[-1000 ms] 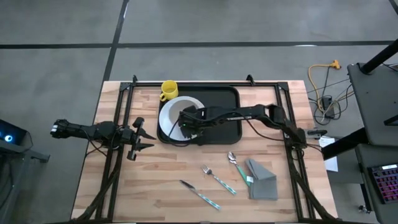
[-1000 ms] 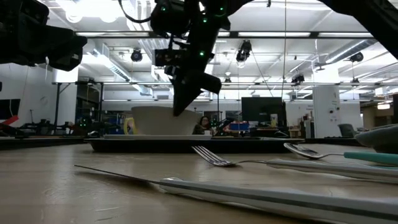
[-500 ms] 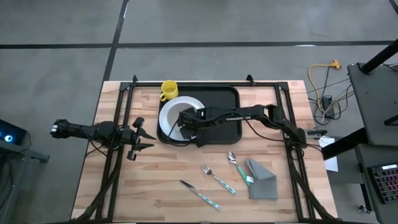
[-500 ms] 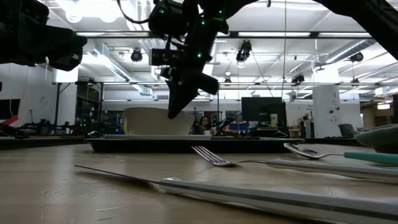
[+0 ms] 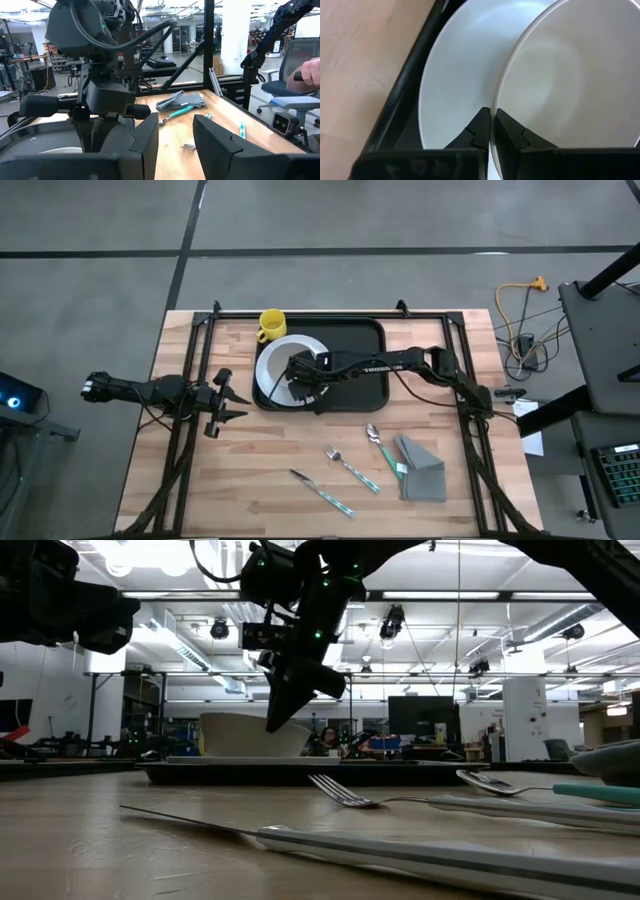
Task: Set up tray
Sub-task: Put the gray bowl on top of the plate on the black serving tray, then put the gray napkin on the black serving tray beside the white plate
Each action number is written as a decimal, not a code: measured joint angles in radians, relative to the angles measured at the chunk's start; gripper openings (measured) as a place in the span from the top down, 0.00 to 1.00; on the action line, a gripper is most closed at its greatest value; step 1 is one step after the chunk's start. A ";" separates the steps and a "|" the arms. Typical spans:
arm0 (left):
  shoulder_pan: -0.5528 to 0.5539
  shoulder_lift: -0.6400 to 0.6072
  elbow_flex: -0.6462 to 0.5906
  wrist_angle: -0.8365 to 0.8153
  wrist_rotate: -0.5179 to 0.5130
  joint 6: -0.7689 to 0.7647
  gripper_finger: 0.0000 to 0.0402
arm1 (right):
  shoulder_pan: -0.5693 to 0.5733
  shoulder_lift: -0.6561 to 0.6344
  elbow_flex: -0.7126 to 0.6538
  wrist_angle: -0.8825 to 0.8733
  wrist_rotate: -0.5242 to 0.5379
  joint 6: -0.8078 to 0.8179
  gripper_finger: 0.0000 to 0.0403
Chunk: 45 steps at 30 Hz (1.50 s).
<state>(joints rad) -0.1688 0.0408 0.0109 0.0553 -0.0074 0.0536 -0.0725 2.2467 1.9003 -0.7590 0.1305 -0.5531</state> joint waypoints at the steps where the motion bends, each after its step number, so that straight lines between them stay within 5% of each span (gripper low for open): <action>1: 0.000 0.000 0.000 0.000 0.000 0.000 0.75 | -0.003 0.000 0.000 0.000 0.000 0.000 0.98; 22: 0.000 0.000 0.000 0.000 0.000 0.000 0.75 | -0.005 0.000 -0.001 -0.018 0.000 0.026 0.97; 45: 0.000 0.000 0.000 0.000 0.000 0.000 0.75 | -0.003 0.000 0.042 -0.088 0.000 0.065 0.75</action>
<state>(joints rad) -0.1688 0.0407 0.0109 0.0552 -0.0074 0.0535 -0.0750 2.2463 1.9425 -0.8466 0.1307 -0.4878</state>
